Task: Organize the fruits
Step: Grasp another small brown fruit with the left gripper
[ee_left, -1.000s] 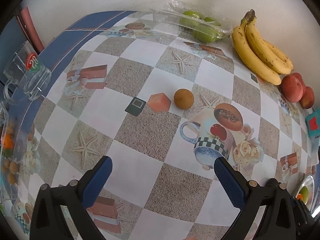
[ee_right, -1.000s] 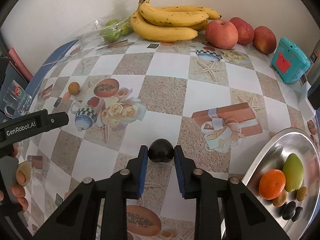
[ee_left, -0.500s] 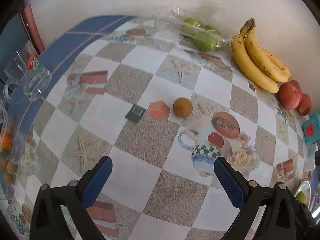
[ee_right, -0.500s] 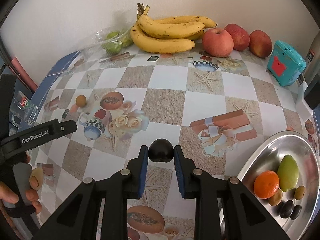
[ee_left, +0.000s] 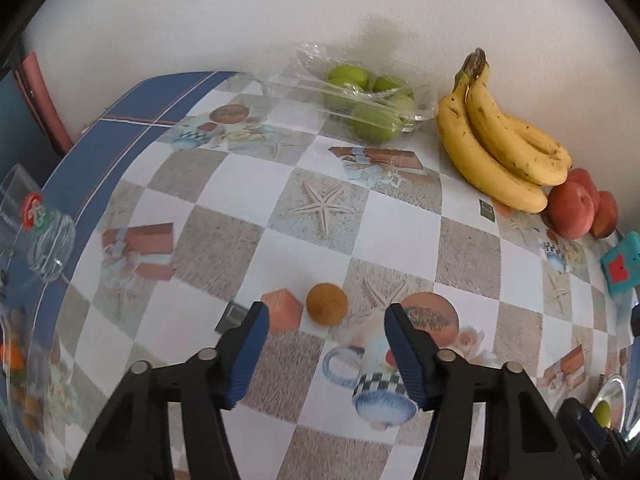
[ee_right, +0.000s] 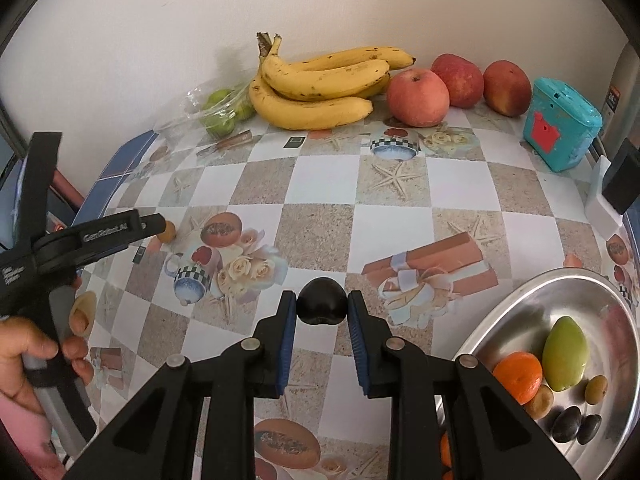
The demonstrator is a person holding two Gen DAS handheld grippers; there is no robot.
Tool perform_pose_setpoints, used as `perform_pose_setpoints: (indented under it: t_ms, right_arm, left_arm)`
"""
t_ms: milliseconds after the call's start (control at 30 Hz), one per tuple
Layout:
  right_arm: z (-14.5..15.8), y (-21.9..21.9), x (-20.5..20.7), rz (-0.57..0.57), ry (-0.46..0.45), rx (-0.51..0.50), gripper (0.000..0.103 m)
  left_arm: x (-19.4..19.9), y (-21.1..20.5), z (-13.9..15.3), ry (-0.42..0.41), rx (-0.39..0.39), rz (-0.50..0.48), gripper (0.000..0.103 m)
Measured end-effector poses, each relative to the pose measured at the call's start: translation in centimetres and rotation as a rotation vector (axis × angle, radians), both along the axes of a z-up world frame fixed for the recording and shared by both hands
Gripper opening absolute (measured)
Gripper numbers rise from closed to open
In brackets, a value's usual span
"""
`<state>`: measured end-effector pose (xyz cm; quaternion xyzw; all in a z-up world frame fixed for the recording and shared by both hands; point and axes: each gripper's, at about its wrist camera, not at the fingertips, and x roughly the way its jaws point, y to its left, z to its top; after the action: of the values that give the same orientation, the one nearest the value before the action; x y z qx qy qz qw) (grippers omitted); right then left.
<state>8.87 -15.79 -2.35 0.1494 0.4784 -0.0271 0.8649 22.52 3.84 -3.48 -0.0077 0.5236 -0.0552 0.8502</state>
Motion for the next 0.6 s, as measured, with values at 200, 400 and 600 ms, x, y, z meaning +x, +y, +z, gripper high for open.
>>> perform_pose_setpoints:
  t_ms: [200, 400, 600]
  right_arm:
    - [-0.1, -0.3, -0.1, -0.008, 0.004, 0.000, 0.027]
    - [-0.1, -0.3, 0.0, -0.012, 0.008, 0.000, 0.027]
    - [0.0, -0.3, -0.1, -0.009, 0.006, -0.001, 0.027]
  left_arm:
    - [0.9, -0.7, -1.1, 0.021, 0.033, -0.008, 0.039]
    - [1.0, -0.7, -1.4, 0.023, 0.032, -0.008, 0.026]
    - [0.6, -0.5, -1.1, 0.026, 0.015, 0.005, 0.026]
